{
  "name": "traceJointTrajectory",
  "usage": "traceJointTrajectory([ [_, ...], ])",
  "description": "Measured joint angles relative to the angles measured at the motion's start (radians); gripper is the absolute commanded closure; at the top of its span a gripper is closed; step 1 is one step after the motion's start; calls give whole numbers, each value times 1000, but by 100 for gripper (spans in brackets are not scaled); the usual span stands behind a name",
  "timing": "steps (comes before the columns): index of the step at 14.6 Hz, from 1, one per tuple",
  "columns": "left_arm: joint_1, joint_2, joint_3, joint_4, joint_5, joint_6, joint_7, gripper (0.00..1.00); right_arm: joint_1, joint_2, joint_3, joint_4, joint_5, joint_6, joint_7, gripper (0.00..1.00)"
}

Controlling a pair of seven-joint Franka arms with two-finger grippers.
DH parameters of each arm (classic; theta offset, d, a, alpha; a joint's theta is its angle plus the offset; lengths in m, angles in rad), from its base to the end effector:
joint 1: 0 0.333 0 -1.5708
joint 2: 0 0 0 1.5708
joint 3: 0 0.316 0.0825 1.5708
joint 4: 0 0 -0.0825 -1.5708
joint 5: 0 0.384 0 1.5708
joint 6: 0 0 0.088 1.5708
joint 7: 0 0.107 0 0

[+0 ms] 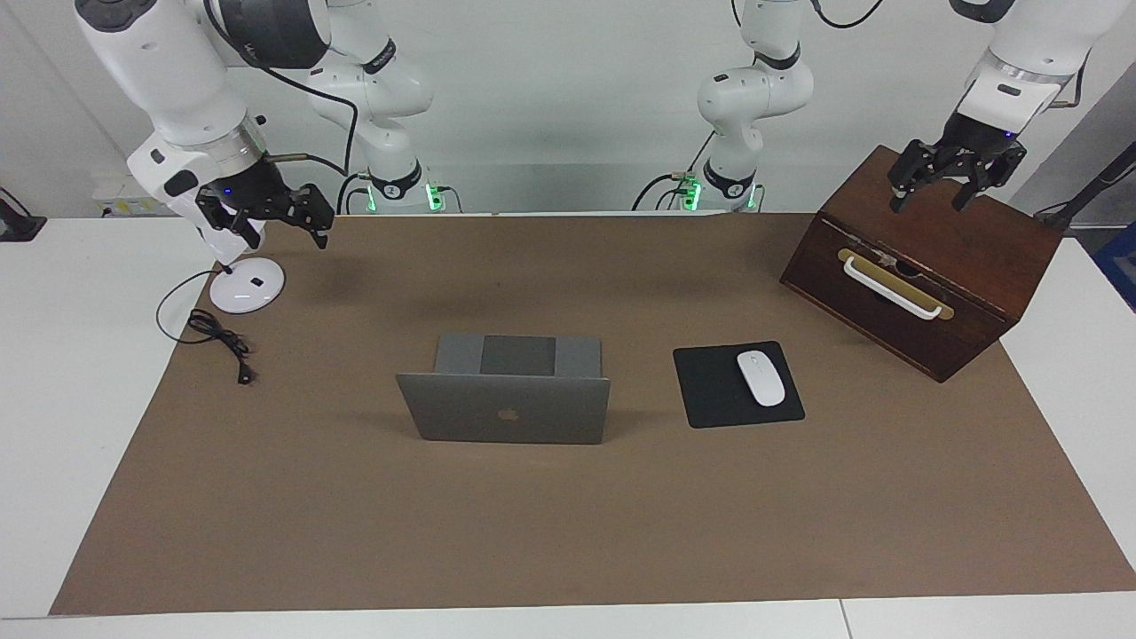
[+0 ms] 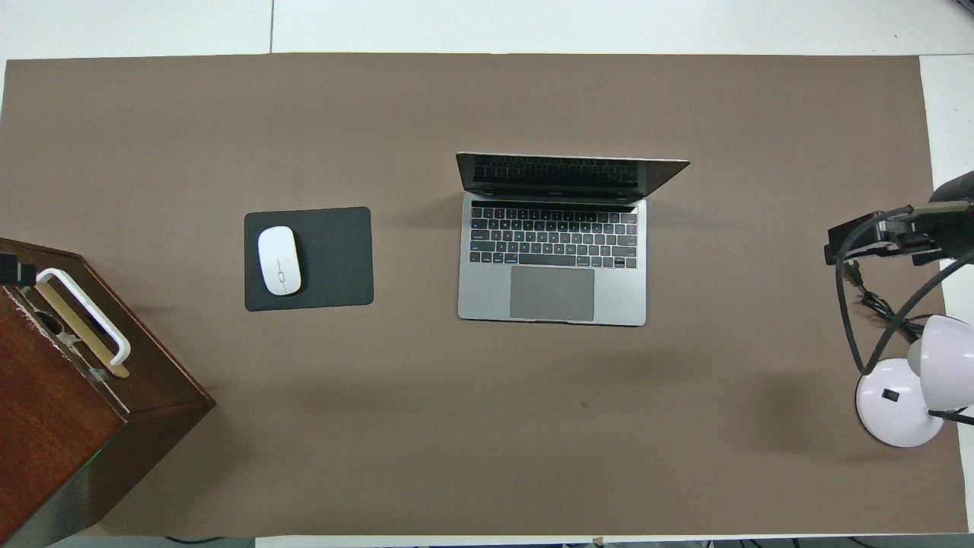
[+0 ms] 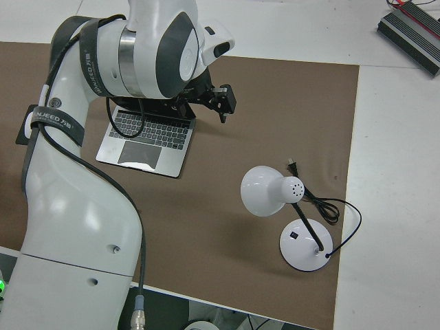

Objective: Close laptop with both arms

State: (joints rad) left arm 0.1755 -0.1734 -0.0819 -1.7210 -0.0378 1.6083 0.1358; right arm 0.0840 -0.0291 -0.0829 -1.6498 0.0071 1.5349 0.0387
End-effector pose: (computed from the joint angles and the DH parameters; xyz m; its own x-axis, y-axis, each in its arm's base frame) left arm 0.5018 0.0393 0.6481 0.9972 -0.0405 0.0627 -0.0416 -0.9990 0.0153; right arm 0.5394 0.0008 0.6003 0.9956 -0.0371 -0.0861 -0.0378 -0.9993 -0.0062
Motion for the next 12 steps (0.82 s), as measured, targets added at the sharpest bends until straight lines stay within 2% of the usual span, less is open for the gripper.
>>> traceJointTrajectory([
  [12, 0, -11, 3, 1, 0, -14, -5, 0, 2, 0, 17, 0, 0, 0, -13, 0],
])
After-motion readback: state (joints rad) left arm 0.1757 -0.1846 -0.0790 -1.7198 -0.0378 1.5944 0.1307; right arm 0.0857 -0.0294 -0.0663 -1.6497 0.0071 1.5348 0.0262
